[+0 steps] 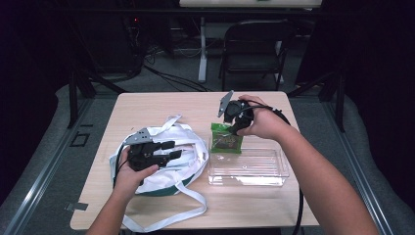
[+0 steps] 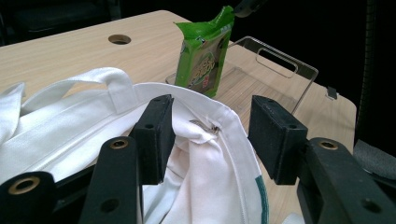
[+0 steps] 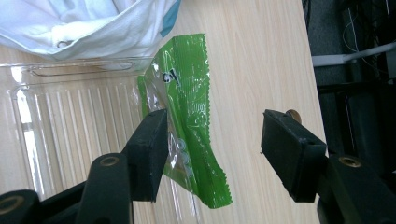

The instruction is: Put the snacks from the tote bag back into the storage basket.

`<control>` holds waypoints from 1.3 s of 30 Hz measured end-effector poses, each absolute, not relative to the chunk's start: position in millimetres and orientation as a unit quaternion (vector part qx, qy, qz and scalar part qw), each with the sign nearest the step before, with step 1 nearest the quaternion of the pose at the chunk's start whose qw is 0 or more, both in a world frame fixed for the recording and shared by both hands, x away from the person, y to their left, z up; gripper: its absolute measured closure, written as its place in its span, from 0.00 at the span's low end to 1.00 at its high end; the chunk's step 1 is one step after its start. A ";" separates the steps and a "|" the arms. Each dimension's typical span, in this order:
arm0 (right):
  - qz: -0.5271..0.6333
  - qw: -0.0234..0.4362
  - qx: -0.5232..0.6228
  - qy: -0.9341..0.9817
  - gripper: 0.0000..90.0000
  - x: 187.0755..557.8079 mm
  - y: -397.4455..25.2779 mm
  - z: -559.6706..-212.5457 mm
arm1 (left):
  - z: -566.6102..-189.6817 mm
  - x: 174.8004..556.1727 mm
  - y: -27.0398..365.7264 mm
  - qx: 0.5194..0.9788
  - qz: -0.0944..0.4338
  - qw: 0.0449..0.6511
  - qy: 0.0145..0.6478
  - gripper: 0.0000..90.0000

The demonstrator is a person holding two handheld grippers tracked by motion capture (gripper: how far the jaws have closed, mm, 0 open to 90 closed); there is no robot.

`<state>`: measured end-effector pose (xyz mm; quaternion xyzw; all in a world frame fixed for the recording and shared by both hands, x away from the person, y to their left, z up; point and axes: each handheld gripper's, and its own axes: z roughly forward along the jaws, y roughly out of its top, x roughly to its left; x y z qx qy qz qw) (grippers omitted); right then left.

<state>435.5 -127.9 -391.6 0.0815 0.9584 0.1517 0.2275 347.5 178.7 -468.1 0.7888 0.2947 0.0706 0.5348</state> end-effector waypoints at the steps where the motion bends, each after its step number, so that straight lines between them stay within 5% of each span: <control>1: 0.152 0.228 0.081 0.958 0.46 434.4 -128.5 -390.9 | -468.0 347.4 178.7 0.789 0.071 0.535 0.295 0.56; 25: 0.231 0.254 0.161 0.925 0.48 398.6 -139.4 -378.3 | -466.8 347.0 182.9 0.785 0.076 0.536 0.303 0.56; 39: 0.301 0.228 0.239 0.894 0.57 371.5 -151.1 -385.2 | -466.8 347.6 184.5 0.785 0.075 0.534 0.305 0.56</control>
